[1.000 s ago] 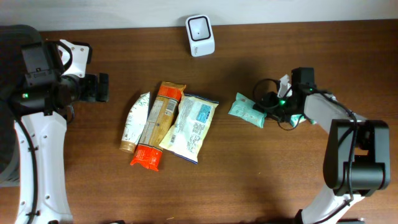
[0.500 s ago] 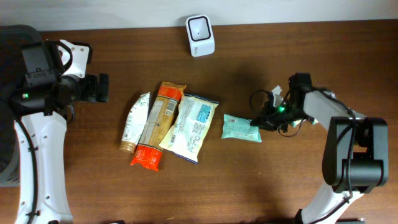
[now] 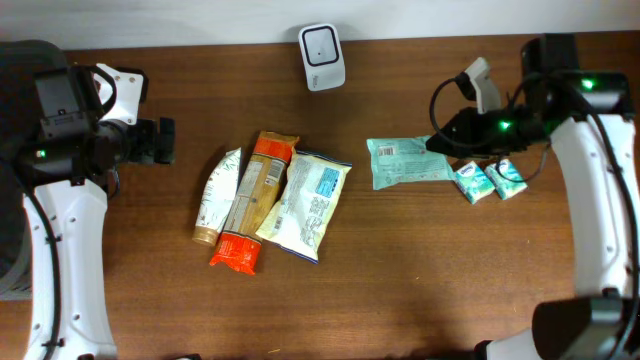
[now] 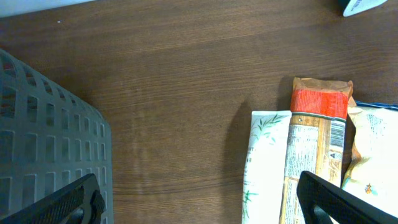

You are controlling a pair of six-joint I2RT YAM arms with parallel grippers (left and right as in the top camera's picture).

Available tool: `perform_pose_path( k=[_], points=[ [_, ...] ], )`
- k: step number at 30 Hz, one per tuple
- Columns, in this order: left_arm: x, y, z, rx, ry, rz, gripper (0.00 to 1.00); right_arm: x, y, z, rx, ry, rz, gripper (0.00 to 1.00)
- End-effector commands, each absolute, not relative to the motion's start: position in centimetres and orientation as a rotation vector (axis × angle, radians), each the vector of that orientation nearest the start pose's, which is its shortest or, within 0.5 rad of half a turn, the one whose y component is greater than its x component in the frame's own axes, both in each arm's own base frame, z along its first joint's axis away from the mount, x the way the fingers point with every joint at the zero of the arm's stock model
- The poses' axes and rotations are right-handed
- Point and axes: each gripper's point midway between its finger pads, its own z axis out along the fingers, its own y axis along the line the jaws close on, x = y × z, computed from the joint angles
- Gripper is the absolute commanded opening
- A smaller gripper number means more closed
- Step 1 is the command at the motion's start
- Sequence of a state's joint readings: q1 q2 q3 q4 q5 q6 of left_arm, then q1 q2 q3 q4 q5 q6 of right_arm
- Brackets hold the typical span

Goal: Scan the item barcode
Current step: 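Lift the wet-wipes pack and hold it under the scanner window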

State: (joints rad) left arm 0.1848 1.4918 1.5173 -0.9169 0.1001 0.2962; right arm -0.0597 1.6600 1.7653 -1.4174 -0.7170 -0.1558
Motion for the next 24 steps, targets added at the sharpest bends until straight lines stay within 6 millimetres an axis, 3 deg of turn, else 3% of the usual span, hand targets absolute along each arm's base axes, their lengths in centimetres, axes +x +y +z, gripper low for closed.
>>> perform_pose_path(
  k=[1, 4, 6, 10, 12, 13, 15, 18, 20, 22, 24],
  points=[
    [39.2, 5.6, 26.1, 0.193, 2.426, 0.093, 0.99, 32.7, 10.1, 29.3, -0.282, 2.579, 0.978, 0.04],
    [39.2, 5.6, 26.1, 0.193, 2.426, 0.093, 0.99, 32.7, 10.8, 29.2, -0.245, 2.604, 0.966, 0.04],
    [39.2, 5.6, 26.1, 0.193, 2.426, 0.093, 0.99, 33.7, 10.9, 28.9, -0.178, 2.642, 0.83, 0.04],
    [39.2, 5.6, 26.1, 0.193, 2.426, 0.093, 0.99, 37.8, 11.6, 32.2, -0.153, 2.564, 0.479, 0.04],
    [39.2, 5.6, 26.1, 0.193, 2.426, 0.093, 0.99, 41.0, 12.2, 34.0, -0.152, 2.488, 0.325, 0.04],
    [39.2, 5.6, 26.1, 0.193, 2.426, 0.093, 0.99, 43.9, 12.4, 34.7, -0.143, 2.426, 0.181, 0.04],
    [39.2, 5.6, 26.1, 0.193, 2.426, 0.093, 0.99, 47.5, 12.4, 35.3, -0.119, 2.322, -0.019, 0.04],
    [39.2, 5.6, 26.1, 0.193, 2.426, 0.093, 0.99, 54.3, 14.5, 35.6, -0.193, 2.092, -0.3, 0.04],
    [39.2, 5.6, 26.1, 0.193, 2.426, 0.093, 0.99, 57.9, 16.1, 34.5, -0.237, 1.982, -0.452, 0.04],
    [39.2, 5.6, 26.1, 0.193, 2.426, 0.093, 0.99, 60.8, 17.9, 32.1, -0.331, 1.917, -0.552, 0.04],
    [39.2, 5.6, 26.1, 0.193, 2.426, 0.093, 0.99, 62.7, 19.0, 30.1, -0.413, 1.875, -0.61, 0.04]
  ],
)
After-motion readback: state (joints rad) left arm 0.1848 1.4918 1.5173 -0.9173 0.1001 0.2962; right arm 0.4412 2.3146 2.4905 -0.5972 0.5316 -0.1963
